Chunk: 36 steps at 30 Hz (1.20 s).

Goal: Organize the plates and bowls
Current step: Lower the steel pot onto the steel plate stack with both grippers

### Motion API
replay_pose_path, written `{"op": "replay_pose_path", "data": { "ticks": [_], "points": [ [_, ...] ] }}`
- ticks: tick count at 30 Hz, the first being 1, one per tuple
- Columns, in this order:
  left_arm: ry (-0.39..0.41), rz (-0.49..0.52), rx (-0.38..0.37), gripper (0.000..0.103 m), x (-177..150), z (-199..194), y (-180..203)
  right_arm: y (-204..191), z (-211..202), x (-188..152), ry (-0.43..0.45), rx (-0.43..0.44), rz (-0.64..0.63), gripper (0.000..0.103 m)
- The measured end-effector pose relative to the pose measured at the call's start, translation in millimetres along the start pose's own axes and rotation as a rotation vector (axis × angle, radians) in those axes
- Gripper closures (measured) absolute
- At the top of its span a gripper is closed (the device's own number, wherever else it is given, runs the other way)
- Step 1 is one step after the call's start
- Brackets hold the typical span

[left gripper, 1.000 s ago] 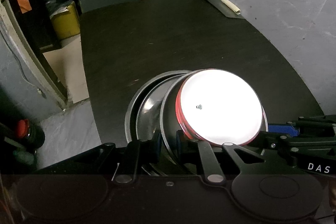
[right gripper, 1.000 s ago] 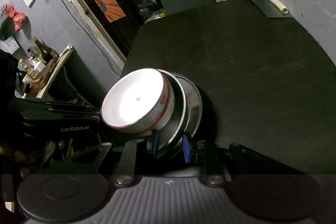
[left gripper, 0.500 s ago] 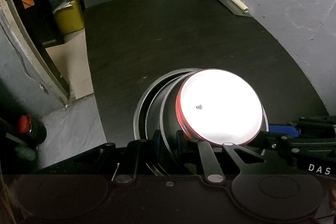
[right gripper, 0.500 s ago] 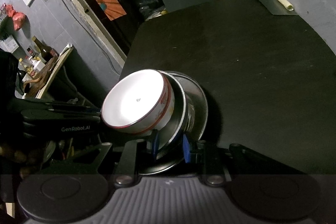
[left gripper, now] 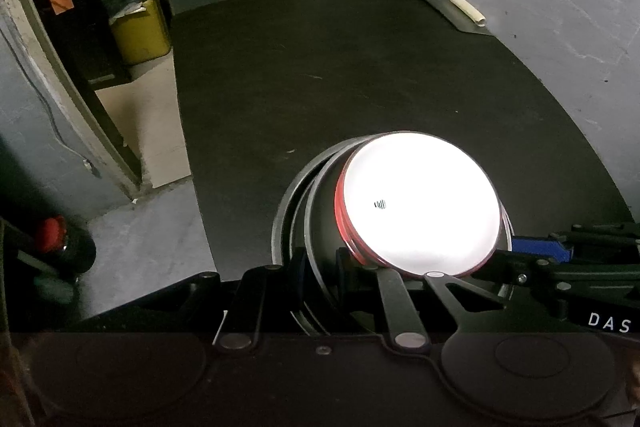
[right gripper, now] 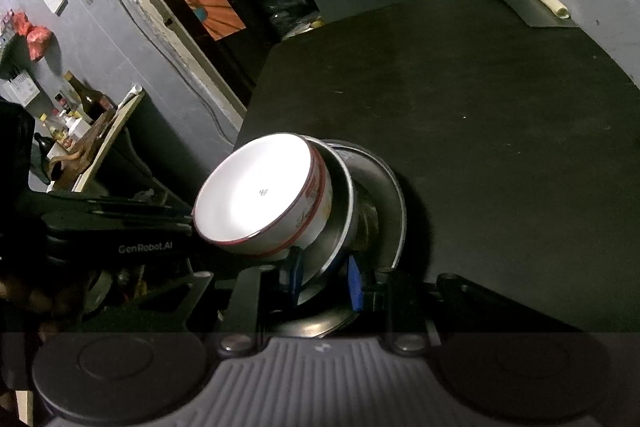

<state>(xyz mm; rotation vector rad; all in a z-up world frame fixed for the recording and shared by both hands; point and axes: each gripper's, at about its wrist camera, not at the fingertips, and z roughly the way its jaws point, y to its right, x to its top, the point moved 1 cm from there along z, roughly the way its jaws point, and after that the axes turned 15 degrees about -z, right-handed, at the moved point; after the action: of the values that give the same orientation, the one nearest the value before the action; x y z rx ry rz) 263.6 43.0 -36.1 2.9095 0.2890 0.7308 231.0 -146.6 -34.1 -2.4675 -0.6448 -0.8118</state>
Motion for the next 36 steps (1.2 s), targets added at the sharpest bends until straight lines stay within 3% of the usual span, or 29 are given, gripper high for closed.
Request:
{"op": "replay_pose_path", "data": {
  "ticks": [36],
  "points": [
    [0.008,-0.014,0.021,0.088,0.6,-2.8,-3.0,4.6,3.0,-0.7,0.020,0.008,0.026,0.075]
  ]
}}
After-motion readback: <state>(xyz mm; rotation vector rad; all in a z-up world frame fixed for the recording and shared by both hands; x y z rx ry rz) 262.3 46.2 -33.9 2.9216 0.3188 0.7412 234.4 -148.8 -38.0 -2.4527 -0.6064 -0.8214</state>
